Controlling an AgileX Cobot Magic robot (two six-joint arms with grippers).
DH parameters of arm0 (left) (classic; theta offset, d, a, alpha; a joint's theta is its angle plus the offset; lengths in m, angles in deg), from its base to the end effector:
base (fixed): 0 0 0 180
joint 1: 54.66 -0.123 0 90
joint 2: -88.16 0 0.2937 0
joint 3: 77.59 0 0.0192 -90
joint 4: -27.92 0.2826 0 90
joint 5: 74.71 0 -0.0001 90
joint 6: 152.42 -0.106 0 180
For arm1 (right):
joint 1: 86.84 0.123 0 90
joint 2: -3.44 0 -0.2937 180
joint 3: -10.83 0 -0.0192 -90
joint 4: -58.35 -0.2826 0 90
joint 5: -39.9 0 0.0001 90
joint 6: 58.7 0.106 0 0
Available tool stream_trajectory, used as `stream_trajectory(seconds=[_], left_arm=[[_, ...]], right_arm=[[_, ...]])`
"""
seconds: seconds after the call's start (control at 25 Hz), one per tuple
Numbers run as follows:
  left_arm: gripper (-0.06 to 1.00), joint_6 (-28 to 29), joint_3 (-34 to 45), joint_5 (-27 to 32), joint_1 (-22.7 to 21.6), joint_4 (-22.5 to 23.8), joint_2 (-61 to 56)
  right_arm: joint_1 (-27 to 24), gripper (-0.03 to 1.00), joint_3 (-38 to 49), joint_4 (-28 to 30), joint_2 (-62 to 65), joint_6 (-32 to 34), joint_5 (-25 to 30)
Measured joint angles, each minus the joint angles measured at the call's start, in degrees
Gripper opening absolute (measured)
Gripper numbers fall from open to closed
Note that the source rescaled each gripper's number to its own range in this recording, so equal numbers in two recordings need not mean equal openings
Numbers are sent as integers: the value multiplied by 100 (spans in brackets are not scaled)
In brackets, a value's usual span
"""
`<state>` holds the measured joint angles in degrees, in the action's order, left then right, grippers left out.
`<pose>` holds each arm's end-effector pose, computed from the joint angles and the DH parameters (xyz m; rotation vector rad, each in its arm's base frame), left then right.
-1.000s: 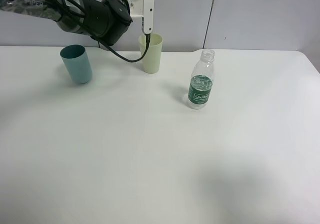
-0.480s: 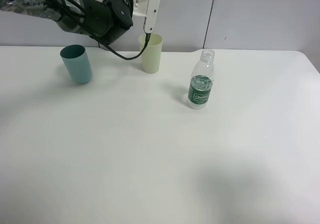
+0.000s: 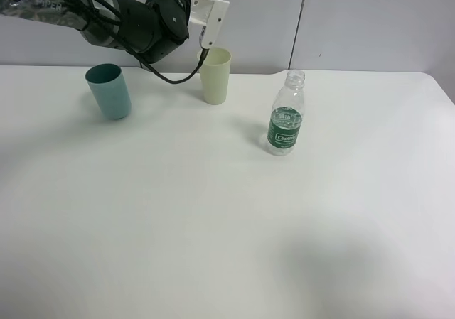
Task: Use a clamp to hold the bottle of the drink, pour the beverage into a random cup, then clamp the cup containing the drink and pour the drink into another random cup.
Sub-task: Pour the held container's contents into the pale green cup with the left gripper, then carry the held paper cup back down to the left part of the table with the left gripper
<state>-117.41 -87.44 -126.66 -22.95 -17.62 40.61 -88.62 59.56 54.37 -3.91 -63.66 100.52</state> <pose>0.4849 -0.2296 0.2176 1.3025 1.0029 1.5432 0.0272 0.0056 0.2867 -0.0598 2.0340 0.0091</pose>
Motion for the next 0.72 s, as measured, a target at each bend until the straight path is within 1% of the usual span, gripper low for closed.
stream_trajectory(seconds=[0.12,0.28,0.36,0.48,0.56,0.6,0.68,0.72], left_arm=[[0,210,0,84,97,-315,-27],[0,569,60,616,235,-893,-260],[0,959,265,897,260,-1146,-504],[0,1871,736,1257,259,-1392,-931],[0,2486,1124,1527,259,-1360,-1258],[0,2850,1353,1674,259,-1262,-1447],[0,3665,1786,1905,259,-888,-1840],[0,4205,2025,2008,259,-677,-2005]], right_arm=[[0,78,0,0,0,0,0],[0,78,0,0,0,0,0],[0,78,0,0,0,0,0],[0,78,0,0,0,0,0],[0,78,0,0,0,0,0],[0,78,0,0,0,0,0],[0,78,0,0,0,0,0],[0,78,0,0,0,0,0]])
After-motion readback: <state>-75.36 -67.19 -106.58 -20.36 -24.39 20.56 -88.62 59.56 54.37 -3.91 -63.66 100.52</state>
